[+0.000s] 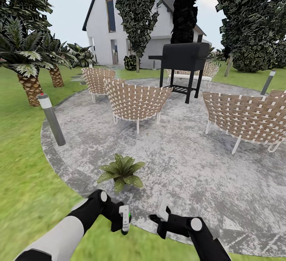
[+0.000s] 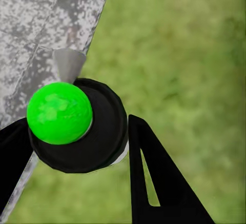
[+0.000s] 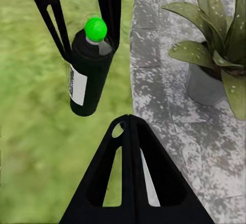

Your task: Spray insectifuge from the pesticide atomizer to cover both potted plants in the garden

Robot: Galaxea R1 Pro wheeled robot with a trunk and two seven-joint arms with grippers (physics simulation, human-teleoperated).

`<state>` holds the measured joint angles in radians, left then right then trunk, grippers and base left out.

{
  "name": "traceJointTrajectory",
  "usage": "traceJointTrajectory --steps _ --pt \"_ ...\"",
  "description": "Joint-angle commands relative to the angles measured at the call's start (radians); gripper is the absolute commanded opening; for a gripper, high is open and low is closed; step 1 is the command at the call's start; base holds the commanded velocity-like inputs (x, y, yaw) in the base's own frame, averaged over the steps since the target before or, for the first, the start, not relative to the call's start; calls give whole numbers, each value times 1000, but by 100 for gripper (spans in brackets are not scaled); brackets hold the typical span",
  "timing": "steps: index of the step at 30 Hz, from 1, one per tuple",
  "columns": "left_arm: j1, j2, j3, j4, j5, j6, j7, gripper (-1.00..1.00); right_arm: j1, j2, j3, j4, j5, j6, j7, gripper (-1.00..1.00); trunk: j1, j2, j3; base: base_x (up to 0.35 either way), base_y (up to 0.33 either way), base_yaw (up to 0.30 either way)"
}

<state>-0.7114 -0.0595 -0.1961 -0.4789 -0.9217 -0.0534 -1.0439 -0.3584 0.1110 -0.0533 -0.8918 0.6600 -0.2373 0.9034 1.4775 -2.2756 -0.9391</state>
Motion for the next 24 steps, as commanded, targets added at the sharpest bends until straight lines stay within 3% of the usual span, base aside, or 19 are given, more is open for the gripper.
traceJointTrajectory --steps 1,7,13,20,24 --pt "-1 -5 -7 -2 -7 -4 1 -100 -1 6 -5 -2 9 -6 5 -100 0 0 -1 0 0 0" --pt "-2 -43 -40 -3 -5 0 0 -100 -1 24 -3 -2 9 -6 5 -100 0 0 -1 0 0 0" --pt "-2 -46 -43 -4 -2 -9 -10 -100 -1 25 -3 -2 9 -7 5 -100 0 0 -1 0 0 0" --pt "-3 -47 -41 -15 4 -13 -65 -100 -1 24 -4 -1 10 -7 5 -100 0 0 -1 0 0 0" --pt "-3 -59 -41 -17 7 -13 -66 -100 -1 24 -4 -1 9 -7 5 -100 0 0 -1 0 0 0"
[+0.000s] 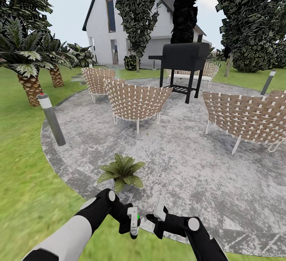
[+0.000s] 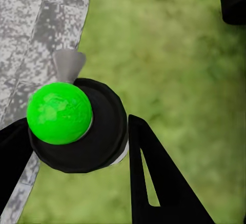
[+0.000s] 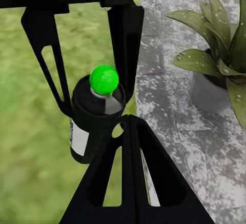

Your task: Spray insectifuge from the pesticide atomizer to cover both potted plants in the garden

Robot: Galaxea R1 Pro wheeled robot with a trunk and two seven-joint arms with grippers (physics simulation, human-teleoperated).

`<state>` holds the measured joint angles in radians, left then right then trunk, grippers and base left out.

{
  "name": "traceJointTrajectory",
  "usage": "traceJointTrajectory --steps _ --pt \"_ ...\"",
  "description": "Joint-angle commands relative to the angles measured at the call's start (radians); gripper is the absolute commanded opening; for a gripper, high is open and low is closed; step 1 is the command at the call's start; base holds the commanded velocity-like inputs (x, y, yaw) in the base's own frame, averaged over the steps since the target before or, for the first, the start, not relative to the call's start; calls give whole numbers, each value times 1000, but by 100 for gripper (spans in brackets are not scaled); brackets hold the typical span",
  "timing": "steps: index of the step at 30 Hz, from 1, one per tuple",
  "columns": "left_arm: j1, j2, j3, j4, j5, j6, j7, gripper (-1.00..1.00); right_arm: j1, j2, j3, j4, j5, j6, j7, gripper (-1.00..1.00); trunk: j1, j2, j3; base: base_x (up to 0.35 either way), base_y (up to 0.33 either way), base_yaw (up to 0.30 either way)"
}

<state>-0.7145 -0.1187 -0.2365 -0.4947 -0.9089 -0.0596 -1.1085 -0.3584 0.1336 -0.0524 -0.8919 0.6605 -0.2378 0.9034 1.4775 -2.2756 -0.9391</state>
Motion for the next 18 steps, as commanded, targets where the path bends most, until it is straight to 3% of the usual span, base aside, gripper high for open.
traceJointTrajectory --steps 1,11,18 --pt "0 -3 -1 -2 -5 -6 -1 -100 -1 1 -5 -1 9 -6 5 -100 0 0 -1 0 0 0" --pt "0 -30 1 -2 -4 -6 5 -100 -1 1 -6 -1 10 -6 4 -100 0 0 -1 0 0 0" --pt "0 -32 2 -2 -4 -5 10 -100 -1 1 -6 -1 10 -6 3 -100 0 0 -1 0 0 0"
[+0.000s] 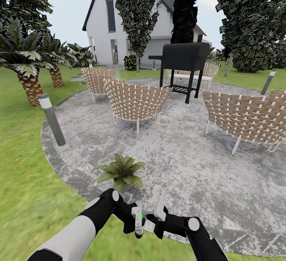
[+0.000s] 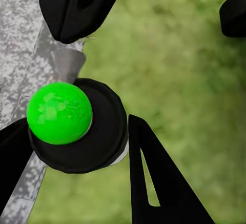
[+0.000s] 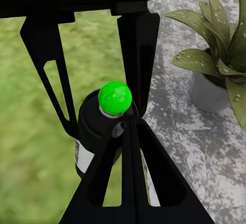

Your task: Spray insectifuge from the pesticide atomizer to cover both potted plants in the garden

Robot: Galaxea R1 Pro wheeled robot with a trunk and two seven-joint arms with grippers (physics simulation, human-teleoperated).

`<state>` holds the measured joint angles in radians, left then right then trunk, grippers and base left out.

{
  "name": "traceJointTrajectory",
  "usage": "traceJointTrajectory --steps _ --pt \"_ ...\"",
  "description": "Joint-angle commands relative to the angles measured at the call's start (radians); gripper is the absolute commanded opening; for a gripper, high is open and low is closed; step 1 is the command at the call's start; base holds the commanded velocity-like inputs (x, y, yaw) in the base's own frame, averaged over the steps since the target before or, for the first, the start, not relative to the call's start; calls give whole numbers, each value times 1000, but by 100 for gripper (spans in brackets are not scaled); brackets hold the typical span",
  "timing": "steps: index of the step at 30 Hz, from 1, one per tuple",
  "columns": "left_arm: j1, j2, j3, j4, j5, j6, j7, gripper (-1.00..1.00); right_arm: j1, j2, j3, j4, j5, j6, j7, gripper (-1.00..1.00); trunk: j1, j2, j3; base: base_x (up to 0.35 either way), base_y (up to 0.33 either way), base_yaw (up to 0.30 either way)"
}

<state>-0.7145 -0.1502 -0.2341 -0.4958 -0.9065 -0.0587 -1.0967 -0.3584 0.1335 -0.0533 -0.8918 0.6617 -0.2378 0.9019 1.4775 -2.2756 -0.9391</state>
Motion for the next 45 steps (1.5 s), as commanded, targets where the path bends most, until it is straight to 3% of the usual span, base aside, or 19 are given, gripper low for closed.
traceJointTrajectory --steps 1,19,26,28,29,34,37,38,41,43,44,45 --pt "0 0 0 -1 -6 -7 -2 -100 -1 2 -5 -1 9 -6 5 -100 0 0 -1 0 0 0" --pt "0 -9 1 -1 -2 -9 -2 -100 -1 2 -5 0 9 -6 5 -100 0 0 -1 0 0 0" --pt "0 6 5 8 -5 -11 -2 -100 -1 2 -5 0 9 -6 5 -100 0 0 -1 0 0 0" --pt "1 39 4 12 -9 -12 -2 -100 -1 2 -5 0 12 -6 5 -100 0 0 -1 0 0 0" --pt "1 83 3 14 -5 -11 -3 -100 -1 0 -6 -1 14 -6 5 -100 0 0 -1 0 0 0" --pt "13 230 4 21 0 -10 -2 -100 -1 -9 -7 3 42 -9 -1 -100 0 0 -1 0 0 0" --pt "44 314 19 33 0 -11 -1 -100 -1 -41 -13 6 76 -9 -4 -100 0 0 -1 0 0 0" --pt "52 334 34 36 0 -12 0 -100 -1 -51 -14 6 79 -10 -5 100 0 0 -1 0 0 0" --pt "61 355 104 38 -3 -10 31 -100 -1 -63 -16 8 82 -9 -40 100 0 0 -1 0 0 0" --pt "63 358 199 39 -2 -8 108 -100 -1 -67 -16 16 82 -9 -140 100 0 0 -1 0 0 0" --pt "64 357 274 47 0 -7 175 -100 0 -77 -17 56 80 -10 -240 100 0 0 -1 0 0 0" --pt "65 356 324 60 2 -7 214 -100 0 -88 -17 95 77 -11 -306 100 0 0 -1 0 0 0"
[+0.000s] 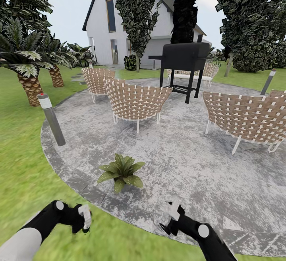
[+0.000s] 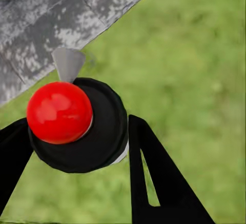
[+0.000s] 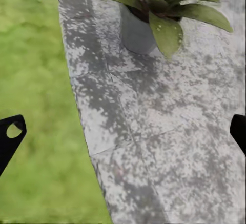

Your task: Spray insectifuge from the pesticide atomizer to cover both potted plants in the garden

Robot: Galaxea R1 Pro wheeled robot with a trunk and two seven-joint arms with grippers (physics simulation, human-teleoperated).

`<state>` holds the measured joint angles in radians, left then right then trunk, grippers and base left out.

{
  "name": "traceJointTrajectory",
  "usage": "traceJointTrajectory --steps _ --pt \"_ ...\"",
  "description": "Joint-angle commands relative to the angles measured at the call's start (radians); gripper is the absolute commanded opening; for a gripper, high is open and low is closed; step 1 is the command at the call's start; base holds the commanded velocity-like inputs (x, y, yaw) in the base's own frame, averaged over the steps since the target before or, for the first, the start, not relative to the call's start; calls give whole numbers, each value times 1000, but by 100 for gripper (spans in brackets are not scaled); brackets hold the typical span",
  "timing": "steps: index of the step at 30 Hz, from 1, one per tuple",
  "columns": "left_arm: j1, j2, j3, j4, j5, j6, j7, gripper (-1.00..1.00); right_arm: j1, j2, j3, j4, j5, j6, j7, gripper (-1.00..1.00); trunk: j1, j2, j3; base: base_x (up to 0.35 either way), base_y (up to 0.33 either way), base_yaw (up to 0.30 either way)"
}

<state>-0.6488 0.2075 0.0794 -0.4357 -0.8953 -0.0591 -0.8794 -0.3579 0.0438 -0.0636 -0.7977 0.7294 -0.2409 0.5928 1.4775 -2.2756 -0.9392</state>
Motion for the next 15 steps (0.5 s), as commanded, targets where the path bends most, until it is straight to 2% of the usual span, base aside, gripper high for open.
traceJointTrajectory --steps 1,2,3,4,5,6,7,8,9,11,13,15 --pt "0 -3 91 30 -1 -7 51 -100 -1 -15 -7 71 7 -8 -97 100 0 0 -1 0 0 0" --pt "1 -4 180 58 18 -8 105 -100 -1 -29 -10 147 4 -10 -199 100 0 0 -1 0 0 0" --pt "1 -3 242 75 36 -9 142 -100 -1 -41 -19 200 -1 -11 -269 100 0 0 -1 0 0 0" --pt "5 -2 332 97 65 -10 199 -100 -1 -55 -46 278 -19 -18 -368 100 0 0 -1 0 0 0" --pt "14 -1 388 109 84 -13 239 -100 -1 -61 -70 326 -37 -29 -427 100 0 0 -1 0 0 0" --pt "37 0 467 120 114 -35 303 -100 -1 -66 -110 393 -68 -64 -501 100 0 0 -1 0 0 0" --pt "52 0 512 125 132 -61 344 -100 -1 -68 -134 430 -88 -93 -537 100 0 0 -1 0 0 0" --pt "75 -1 571 130 155 -113 412 -100 0 -71 -166 478 -117 -143 -580 100 0 0 -1 0 0 0" --pt "101 -5 616 133 172 -165 484 -100 0 -74 -191 518 -140 -190 -618 100 0 0 -1 0 0 0" --pt "146 -11 654 137 188 -234 597 -100 1 -82 -222 566 -162 -265 -697 100 0 0 -1 0 0 0" --pt "171 -13 669 167 204 -282 673 -100 3 -96 -255 603 -173 -341 -782 100 0 0 -1 0 0 0" --pt "181 -14 675 237 227 -332 717 -100 4 -103 -298 640 -177 -400 -850 100 0 0 -1 0 0 0"
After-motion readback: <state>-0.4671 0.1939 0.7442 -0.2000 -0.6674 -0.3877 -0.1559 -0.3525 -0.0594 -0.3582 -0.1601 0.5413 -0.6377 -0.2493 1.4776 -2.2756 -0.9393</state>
